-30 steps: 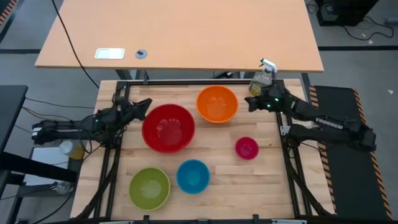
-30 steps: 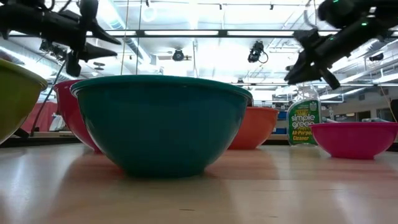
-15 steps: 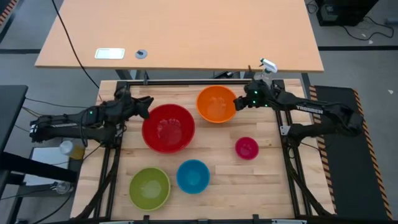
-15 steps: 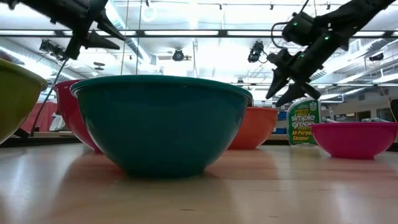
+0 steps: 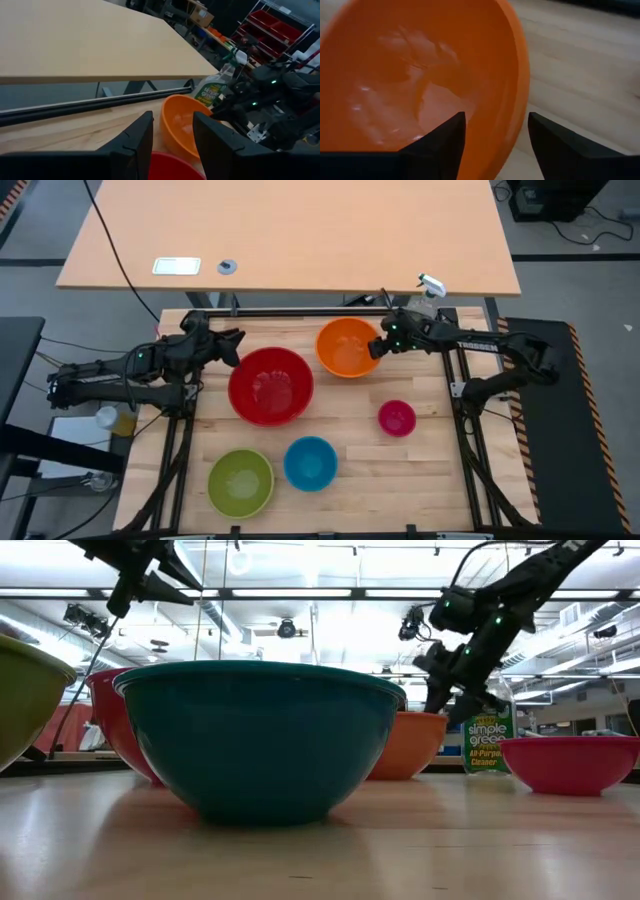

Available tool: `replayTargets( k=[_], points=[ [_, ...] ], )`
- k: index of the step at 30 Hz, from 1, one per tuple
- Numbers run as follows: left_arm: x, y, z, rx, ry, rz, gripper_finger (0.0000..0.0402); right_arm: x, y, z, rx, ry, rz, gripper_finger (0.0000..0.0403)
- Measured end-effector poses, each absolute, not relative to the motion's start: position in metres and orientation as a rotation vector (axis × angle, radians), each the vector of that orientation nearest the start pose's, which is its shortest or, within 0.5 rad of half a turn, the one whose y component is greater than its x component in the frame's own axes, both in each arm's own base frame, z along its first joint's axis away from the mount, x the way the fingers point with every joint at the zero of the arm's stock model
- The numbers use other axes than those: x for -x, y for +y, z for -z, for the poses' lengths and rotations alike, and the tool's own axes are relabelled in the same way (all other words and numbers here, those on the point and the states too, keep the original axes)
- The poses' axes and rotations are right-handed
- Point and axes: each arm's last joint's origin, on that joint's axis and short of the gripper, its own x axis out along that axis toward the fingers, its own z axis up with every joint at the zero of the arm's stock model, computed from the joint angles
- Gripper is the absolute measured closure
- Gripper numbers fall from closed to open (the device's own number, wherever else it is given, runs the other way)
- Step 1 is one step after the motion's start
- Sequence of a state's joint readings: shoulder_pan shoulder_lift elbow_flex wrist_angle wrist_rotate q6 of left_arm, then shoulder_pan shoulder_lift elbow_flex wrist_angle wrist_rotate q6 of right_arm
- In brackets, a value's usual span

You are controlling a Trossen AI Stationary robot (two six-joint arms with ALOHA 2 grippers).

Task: Nest bowls inside each other
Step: Stack the orange bowl on top of the red bowl

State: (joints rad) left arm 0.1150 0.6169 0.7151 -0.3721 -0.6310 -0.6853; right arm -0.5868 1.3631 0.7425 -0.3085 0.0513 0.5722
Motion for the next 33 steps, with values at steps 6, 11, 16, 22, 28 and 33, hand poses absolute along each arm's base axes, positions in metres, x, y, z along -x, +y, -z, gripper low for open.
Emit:
replayTargets(
  k=[6, 11, 16, 22, 28, 33],
  points=[
    [-0.131, 0.032, -0.314, 0.579, 0.018, -0.805, 0.026, -0.219, -0.148, -0.173, -0.787, 0.795, 0.845, 0.0219],
    [-0.133, 0.032, -0.313, 0.579, 0.024, -0.807, 0.026, -0.221, -0.147, -0.169, -0.789, 0.812, 0.842, 0.0273],
    [-0.133, 0.033, -0.313, 0.581, 0.023, -0.807, 0.026, -0.221, -0.147, -0.169, -0.797, 0.805, 0.845, 0.0324],
    [-0.133, 0.033, -0.313, 0.58, 0.024, -0.807, 0.026, -0.221, -0.147, -0.17, -0.814, 0.788, 0.839, 0.0383],
    [-0.133, 0.033, -0.313, 0.58, 0.025, -0.807, 0.026, -0.217, -0.15, -0.179, -0.85, 0.727, 0.864, 0.0377],
    [-0.133, 0.033, -0.313, 0.58, 0.025, -0.808, 0.026, -0.218, -0.157, -0.197, -0.898, 0.676, 0.817, 0.0375]
  ],
)
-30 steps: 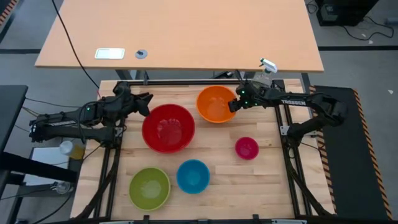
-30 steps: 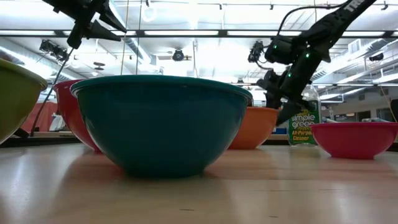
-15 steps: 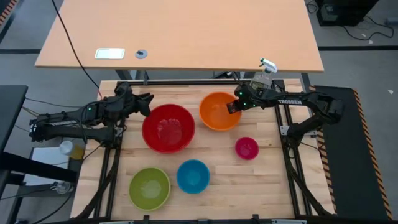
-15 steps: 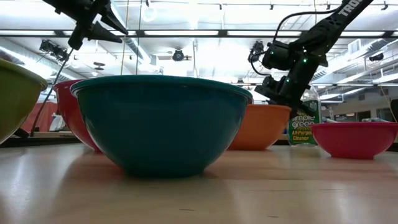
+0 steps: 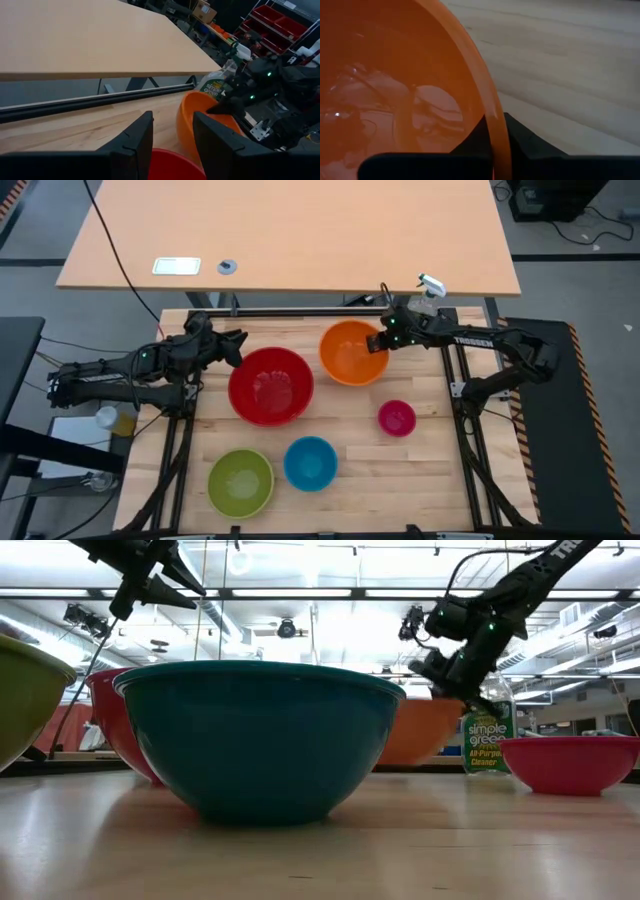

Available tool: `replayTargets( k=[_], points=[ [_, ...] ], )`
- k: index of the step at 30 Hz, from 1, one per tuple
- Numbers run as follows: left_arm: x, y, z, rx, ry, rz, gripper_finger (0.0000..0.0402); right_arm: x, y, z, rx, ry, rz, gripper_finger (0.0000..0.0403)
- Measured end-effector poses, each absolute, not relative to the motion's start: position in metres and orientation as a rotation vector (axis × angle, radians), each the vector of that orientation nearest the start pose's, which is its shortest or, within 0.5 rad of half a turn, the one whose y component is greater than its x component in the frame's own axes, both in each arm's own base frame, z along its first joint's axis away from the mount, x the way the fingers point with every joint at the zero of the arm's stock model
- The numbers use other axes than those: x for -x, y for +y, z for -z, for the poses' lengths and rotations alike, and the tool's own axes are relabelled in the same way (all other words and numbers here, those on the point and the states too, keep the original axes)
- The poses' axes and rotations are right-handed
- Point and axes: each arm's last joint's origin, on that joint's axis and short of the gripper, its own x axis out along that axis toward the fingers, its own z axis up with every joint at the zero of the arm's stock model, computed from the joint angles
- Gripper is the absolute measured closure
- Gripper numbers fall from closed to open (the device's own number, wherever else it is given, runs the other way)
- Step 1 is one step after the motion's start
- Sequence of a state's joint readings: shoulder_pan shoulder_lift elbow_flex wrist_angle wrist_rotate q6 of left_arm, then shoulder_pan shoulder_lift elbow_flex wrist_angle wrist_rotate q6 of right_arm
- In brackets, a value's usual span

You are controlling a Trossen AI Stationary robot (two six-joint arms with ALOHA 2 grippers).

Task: Nest bowls inside each other
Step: Stack the orange bowl on top of the red bowl

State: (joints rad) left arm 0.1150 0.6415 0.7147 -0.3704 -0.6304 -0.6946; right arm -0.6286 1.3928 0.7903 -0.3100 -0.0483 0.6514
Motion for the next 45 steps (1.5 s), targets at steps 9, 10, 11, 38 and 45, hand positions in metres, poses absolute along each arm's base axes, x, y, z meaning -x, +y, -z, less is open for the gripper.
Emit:
replayTargets(
  k=[9, 10, 11, 38, 45],
  points=[
    [-0.135, 0.031, -0.314, 0.608, 0.029, -0.732, 0.026, -0.243, -0.159, -0.257, -0.88, 0.566, 0.633, 0.0374],
    [-0.135, 0.031, -0.314, 0.609, 0.03, -0.728, 0.026, -0.247, -0.157, -0.263, -0.873, 0.553, 0.613, 0.0373],
    [-0.135, 0.031, -0.314, 0.61, 0.032, -0.725, 0.026, -0.251, -0.154, -0.268, -0.864, 0.546, 0.596, 0.0373],
    [-0.129, 0.027, -0.342, 0.499, 0.068, -0.575, 0.026, -0.383, -0.117, -0.282, -0.763, 0.608, 0.34, 0.0373],
    [-0.119, 0.025, -0.365, 0.396, 0.087, -0.566, 0.026, -0.415, -0.106, -0.278, -0.728, 0.621, 0.28, 0.0373]
  ],
)
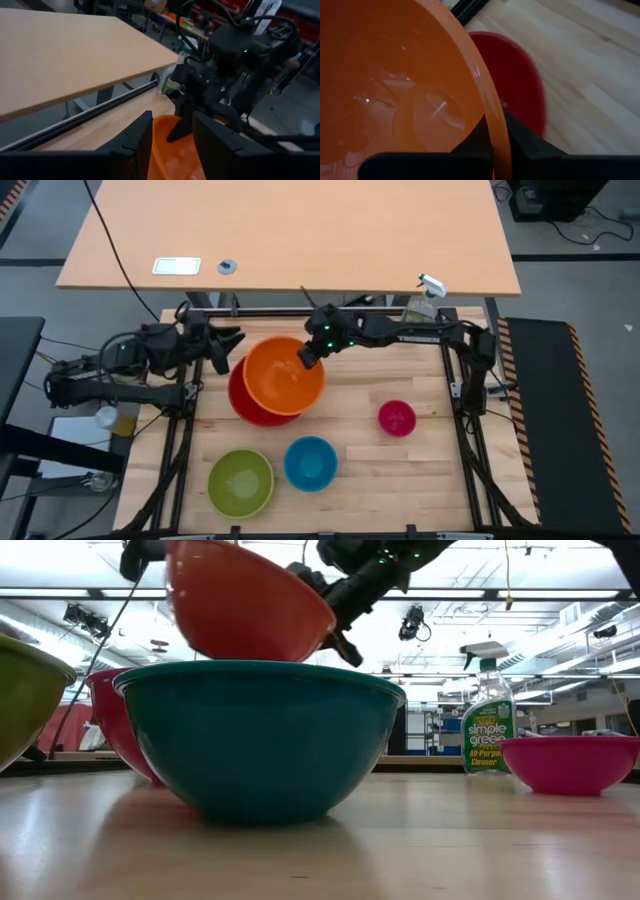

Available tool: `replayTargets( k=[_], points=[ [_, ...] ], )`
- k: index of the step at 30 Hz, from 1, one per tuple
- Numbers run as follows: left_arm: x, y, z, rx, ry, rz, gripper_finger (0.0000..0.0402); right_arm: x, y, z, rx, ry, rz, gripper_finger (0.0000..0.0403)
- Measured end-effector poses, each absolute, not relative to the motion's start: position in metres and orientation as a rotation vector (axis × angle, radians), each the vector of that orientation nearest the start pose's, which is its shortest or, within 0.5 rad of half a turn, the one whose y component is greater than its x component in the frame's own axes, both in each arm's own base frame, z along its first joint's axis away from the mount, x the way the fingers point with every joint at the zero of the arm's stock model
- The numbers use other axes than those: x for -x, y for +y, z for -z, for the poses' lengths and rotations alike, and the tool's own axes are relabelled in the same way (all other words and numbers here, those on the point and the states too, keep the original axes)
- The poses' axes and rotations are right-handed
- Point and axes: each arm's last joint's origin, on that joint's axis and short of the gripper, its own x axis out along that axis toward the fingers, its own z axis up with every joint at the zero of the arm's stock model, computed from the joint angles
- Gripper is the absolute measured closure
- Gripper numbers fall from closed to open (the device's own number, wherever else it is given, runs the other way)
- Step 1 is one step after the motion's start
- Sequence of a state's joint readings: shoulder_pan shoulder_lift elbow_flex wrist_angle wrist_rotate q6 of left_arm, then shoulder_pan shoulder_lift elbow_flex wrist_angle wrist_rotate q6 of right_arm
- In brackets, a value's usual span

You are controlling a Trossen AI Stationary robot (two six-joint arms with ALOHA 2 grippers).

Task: Nest bowls inside each other
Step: Stack the orange bowl on top of the red bowl

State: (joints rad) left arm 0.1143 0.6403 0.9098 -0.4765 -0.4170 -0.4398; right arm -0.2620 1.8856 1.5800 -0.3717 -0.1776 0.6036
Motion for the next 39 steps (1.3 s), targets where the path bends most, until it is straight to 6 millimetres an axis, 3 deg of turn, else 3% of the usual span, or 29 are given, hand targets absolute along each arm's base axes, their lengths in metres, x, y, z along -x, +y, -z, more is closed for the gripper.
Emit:
replayTargets(
  k=[16, 24, 33, 39],
  points=[
    [-0.118, 0.023, -0.363, 0.427, 0.154, -0.505, 0.026, -0.452, -0.098, -0.244, -0.612, 0.67, 0.342, 0.0373],
    [-0.132, 0.022, -0.332, 0.569, 0.468, -0.538, 0.026, -0.453, -0.101, -0.234, -0.568, 0.701, 0.372, 0.0373],
    [-0.154, 0.024, -0.305, 0.752, 0.679, -0.68, 0.026, -0.452, -0.102, -0.233, -0.563, 0.708, 0.375, 0.0373],
    [-0.168, 0.023, -0.291, 0.749, 0.777, -0.748, 0.026, -0.452, -0.102, -0.231, -0.566, 0.726, 0.372, 0.0368]
  ],
)
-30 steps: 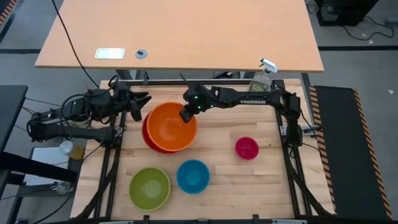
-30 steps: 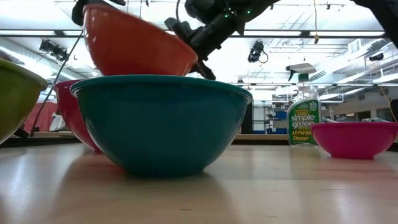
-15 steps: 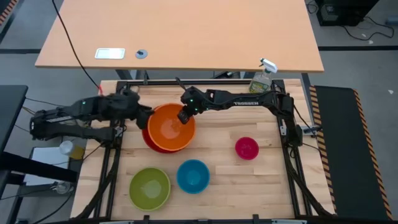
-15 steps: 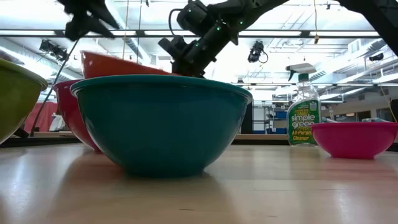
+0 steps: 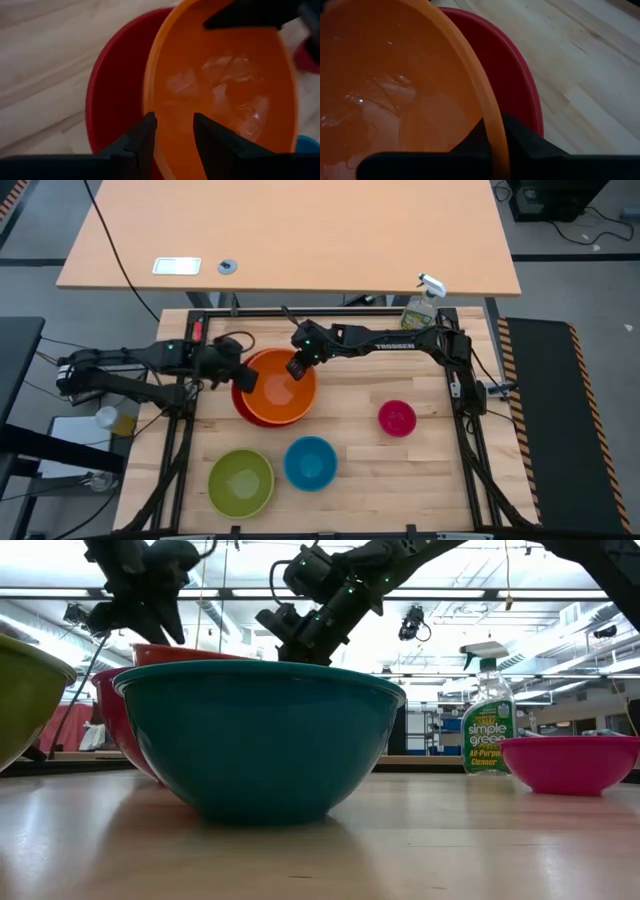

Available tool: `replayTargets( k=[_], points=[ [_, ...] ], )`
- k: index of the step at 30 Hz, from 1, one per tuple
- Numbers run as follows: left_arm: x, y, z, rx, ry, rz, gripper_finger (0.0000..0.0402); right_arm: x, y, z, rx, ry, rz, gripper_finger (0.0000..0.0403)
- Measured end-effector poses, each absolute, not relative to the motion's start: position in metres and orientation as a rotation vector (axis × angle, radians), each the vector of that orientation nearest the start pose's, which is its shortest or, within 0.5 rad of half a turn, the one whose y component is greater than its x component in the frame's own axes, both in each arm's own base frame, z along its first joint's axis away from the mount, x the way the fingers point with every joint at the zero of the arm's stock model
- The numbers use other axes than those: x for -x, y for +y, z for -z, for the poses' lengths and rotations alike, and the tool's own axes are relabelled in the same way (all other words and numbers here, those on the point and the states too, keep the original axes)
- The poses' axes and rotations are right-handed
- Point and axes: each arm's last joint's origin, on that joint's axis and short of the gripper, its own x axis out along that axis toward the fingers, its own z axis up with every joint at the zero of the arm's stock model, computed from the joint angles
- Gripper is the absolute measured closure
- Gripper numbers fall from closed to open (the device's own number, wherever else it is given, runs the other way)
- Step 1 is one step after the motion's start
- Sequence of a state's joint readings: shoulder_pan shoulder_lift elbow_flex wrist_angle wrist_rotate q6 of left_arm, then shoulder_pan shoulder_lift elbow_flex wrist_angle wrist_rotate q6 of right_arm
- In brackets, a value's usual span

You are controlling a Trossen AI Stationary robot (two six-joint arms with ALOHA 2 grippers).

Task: Nest bowls inside each other
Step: Stack the orange bowl on top of the red bowl, then stack the green bowl on top of the orange bowl

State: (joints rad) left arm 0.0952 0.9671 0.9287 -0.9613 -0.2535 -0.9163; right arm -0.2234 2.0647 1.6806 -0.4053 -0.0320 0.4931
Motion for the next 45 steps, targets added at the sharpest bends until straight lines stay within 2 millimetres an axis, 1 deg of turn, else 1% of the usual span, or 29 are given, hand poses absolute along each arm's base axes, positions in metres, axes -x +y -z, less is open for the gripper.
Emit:
replayTargets(
  k=[4, 7, 9, 14, 19, 23, 25, 29, 31, 34, 37, 40, 42, 45],
  points=[
    [-0.177, 0.024, -0.28, 0.744, 0.854, -0.783, 0.026, -0.452, -0.102, -0.231, -0.573, 0.726, 0.366, 0.0356],
    [-0.181, 0.024, -0.276, 0.751, 0.885, -0.794, 0.026, -0.452, -0.102, -0.231, -0.58, 0.729, 0.354, 0.0348],
    [-0.184, 0.022, -0.28, 0.741, 0.883, -0.776, 0.026, -0.451, -0.101, -0.231, -0.582, 0.736, 0.352, 0.0345],
    [-0.184, 0.019, -0.297, 0.698, 0.84, -0.745, 0.026, -0.451, -0.099, -0.232, -0.594, 0.74, 0.308, 0.0346],
    [-0.18, 0.019, -0.298, 0.687, 0.876, -0.755, 0.026, -0.453, -0.098, -0.234, -0.555, 0.732, 0.264, 0.0341],
    [-0.18, 0.018, -0.298, 0.682, 0.884, -0.748, 0.026, -0.453, -0.099, -0.234, -0.544, 0.733, 0.26, 0.0326],
    [-0.18, 0.016, -0.298, 0.678, 0.886, -0.741, 0.026, -0.453, -0.098, -0.234, -0.512, 0.733, 0.253, 0.0312],
    [-0.18, 0.013, -0.298, 0.642, 0.895, -0.717, 0.026, -0.454, -0.094, -0.234, -0.392, 0.735, 0.28, 0.0282],
    [-0.18, 0.01, -0.298, 0.623, 0.893, -0.711, 0.026, -0.454, -0.092, -0.234, -0.343, 0.736, 0.283, 0.0273],
    [-0.181, 0.007, -0.298, 0.594, 0.888, -0.709, 0.026, -0.454, -0.09, -0.23, -0.293, 0.748, 0.29, 0.0269],
    [-0.181, 0.005, -0.298, 0.582, 0.886, -0.707, 0.026, -0.451, -0.091, -0.225, -0.278, 0.774, 0.304, 0.0271],
    [-0.181, 0.005, -0.298, 0.582, 0.886, -0.705, 0.026, -0.451, -0.092, -0.224, -0.253, 0.775, 0.298, 0.0272],
    [-0.181, 0.005, -0.298, 0.585, 0.893, -0.694, 0.026, -0.45, -0.091, -0.228, -0.23, 0.774, 0.288, 0.0272],
    [-0.181, 0.004, -0.298, 0.569, 0.908, -0.668, 0.026, -0.445, -0.09, -0.241, -0.213, 0.748, 0.279, 0.0272]
  ],
)
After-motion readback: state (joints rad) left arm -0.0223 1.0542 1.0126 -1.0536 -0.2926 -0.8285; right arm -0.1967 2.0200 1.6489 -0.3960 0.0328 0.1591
